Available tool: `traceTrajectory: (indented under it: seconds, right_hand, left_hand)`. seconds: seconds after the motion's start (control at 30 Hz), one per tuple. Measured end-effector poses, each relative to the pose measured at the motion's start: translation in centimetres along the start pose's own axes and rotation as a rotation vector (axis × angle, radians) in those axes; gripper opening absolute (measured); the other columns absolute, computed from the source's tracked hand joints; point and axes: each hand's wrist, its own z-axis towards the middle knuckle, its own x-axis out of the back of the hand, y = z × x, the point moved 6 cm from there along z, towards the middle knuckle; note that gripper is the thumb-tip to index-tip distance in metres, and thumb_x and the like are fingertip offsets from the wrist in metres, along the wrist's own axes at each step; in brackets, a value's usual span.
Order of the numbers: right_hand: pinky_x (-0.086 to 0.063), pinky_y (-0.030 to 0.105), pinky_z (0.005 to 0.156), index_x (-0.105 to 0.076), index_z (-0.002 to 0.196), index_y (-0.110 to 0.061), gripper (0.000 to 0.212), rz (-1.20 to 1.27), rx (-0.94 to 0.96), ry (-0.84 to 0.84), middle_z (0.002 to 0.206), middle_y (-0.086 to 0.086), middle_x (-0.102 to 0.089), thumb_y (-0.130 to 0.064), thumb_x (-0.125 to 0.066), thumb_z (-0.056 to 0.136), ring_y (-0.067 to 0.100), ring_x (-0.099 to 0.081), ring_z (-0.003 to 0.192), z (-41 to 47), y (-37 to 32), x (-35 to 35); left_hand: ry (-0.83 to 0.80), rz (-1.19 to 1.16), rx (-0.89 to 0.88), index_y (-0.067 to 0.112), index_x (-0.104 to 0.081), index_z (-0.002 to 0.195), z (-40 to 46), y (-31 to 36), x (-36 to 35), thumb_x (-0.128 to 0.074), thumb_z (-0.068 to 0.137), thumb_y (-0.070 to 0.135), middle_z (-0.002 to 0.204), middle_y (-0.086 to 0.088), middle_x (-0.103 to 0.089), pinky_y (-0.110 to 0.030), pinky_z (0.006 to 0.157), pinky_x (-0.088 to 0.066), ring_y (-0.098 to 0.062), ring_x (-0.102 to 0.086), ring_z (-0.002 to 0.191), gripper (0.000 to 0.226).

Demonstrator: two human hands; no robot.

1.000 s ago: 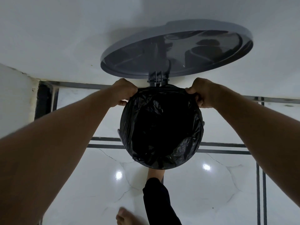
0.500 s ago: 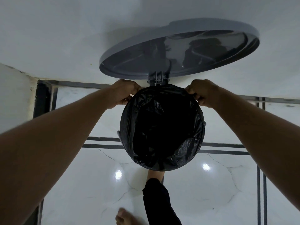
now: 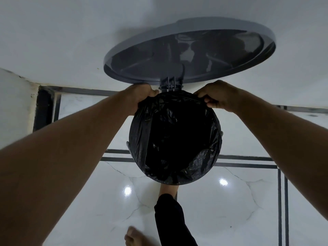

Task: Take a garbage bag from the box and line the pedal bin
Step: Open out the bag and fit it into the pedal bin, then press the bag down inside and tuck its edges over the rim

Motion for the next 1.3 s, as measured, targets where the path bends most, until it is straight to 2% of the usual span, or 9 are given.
traceTrajectory:
  seconds: [0.1,0.3,0.5,0.63,0.73,0.93,1.07,1.2,1.3]
  right_hand:
    - [-0.050,0.023,0.074,-0.073,0.101,-0.010,0.024,0.000,0.025,0.024,0.084,0.003,-0.059,-0.029,-0.079,0.087,0.012,-0.054,0.077,0.6,0.2,0.0]
    - [-0.030,0.020,0.037,-0.058,0.082,-0.012,0.015,0.082,-0.123,0.011,0.059,0.000,-0.041,-0.015,-0.065,0.094,0.012,-0.034,0.050,0.8,0.3,-0.8]
    - [-0.040,0.029,0.053,-0.064,0.086,-0.009,0.013,0.176,-0.260,-0.017,0.052,0.000,-0.053,-0.016,-0.061,0.098,0.014,-0.047,0.041,0.7,0.6,-1.5]
    - [-0.056,0.035,0.093,-0.075,0.098,-0.011,0.025,0.374,-0.302,-0.039,0.094,0.002,-0.076,-0.009,-0.050,0.098,0.021,-0.072,0.087,1.5,1.3,-2.0]
    - [-0.056,0.032,0.075,-0.069,0.086,-0.006,0.019,0.244,-0.244,-0.025,0.079,0.007,-0.068,-0.012,-0.056,0.097,0.022,-0.067,0.073,1.3,1.6,-2.2]
    - [-0.048,0.022,0.096,-0.078,0.107,-0.024,0.023,-0.017,0.186,0.601,0.104,-0.008,-0.076,-0.023,-0.063,0.090,0.013,-0.067,0.103,-2.9,2.5,1.2]
    - [-0.046,0.019,0.091,-0.076,0.098,-0.024,0.016,0.201,0.217,0.782,0.086,-0.015,-0.070,-0.028,-0.063,0.090,-0.001,-0.065,0.085,-9.4,7.9,0.8]
    - [-0.059,0.041,0.092,-0.076,0.087,-0.027,0.014,0.419,-0.001,0.638,0.084,-0.011,-0.075,-0.039,-0.068,0.084,0.011,-0.073,0.090,-10.7,15.2,-2.2]
    - [-0.059,0.030,0.075,-0.074,0.098,-0.016,0.014,0.718,-0.095,0.383,0.085,-0.003,-0.072,-0.028,-0.072,0.091,0.018,-0.070,0.085,-10.1,17.4,-4.0]
  left_hand:
    - [-0.014,-0.005,0.007,-0.001,-0.065,0.130,0.4,-0.1,0.0,-0.062,0.100,0.023,0.104,-0.012,-0.070,-0.037,0.072,-0.058,-0.024,-0.068,0.078,0.038]
    - [-0.060,0.010,-0.009,0.004,-0.068,0.122,1.6,-0.7,1.2,-0.072,0.094,0.033,0.104,-0.010,-0.076,-0.037,0.072,-0.061,-0.022,-0.074,0.083,0.041]
    - [-0.148,-0.023,-0.093,0.006,-0.073,0.111,1.9,-0.9,1.2,-0.071,0.094,0.031,0.096,-0.006,-0.077,-0.028,0.067,-0.063,-0.015,-0.076,0.078,0.030]
    - [-0.105,-0.067,-0.169,0.007,-0.075,0.110,1.7,-1.1,1.5,-0.075,0.091,0.029,0.098,-0.009,-0.079,-0.029,0.070,-0.064,-0.017,-0.077,0.079,0.029]
    - [-0.050,-0.022,-0.209,0.012,-0.077,0.109,1.2,-1.6,1.8,-0.077,0.090,0.036,0.104,-0.008,-0.079,-0.031,0.085,-0.062,-0.019,-0.077,0.092,0.031]
    - [0.402,-0.168,-0.407,0.026,-0.075,0.082,-2.0,-5.4,4.8,-0.075,0.092,0.025,0.074,0.009,-0.071,-0.031,0.077,-0.051,-0.013,-0.064,0.071,0.010]
    - [0.524,-0.171,-0.352,0.027,-0.074,0.083,-6.6,-11.3,4.3,-0.081,0.080,0.053,0.078,0.012,-0.073,-0.030,0.081,-0.051,-0.010,-0.066,0.077,0.027]
    - [0.584,-0.169,-0.276,0.028,-0.077,0.087,-8.5,-15.9,3.2,-0.083,0.076,0.049,0.082,0.006,-0.079,-0.048,0.089,-0.060,-0.025,-0.075,0.081,0.025]
    - [0.616,-0.371,-0.281,0.017,-0.081,0.087,-8.7,-16.6,3.2,-0.085,0.082,0.020,0.077,-0.004,-0.079,-0.047,0.082,-0.063,-0.027,-0.073,0.067,0.006]
